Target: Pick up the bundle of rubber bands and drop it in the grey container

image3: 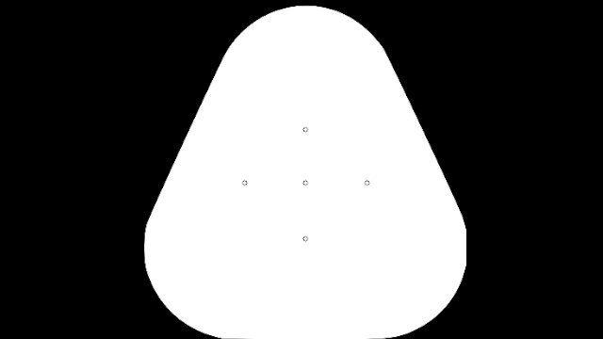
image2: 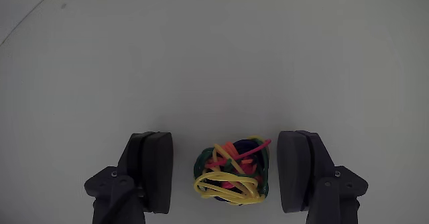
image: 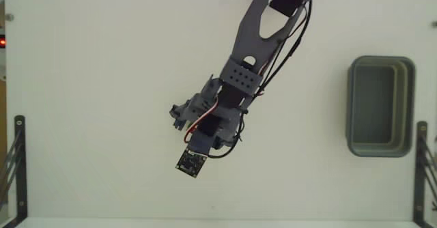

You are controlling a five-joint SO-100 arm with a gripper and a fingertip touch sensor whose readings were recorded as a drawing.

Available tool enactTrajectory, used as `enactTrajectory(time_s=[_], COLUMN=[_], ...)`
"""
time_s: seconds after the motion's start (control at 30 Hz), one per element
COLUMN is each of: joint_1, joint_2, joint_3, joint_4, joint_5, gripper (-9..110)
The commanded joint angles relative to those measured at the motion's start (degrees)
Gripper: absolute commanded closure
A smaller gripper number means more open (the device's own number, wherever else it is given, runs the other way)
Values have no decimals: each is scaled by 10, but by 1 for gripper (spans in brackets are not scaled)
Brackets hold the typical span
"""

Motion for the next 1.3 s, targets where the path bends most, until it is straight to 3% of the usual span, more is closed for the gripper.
enactTrajectory(time_s=[0.0,1.27], joint_1=[12,12], joint_2=[18,18], joint_3=[1,1], joint_4=[-5,-5], joint_5=[0,0], gripper=[7,16])
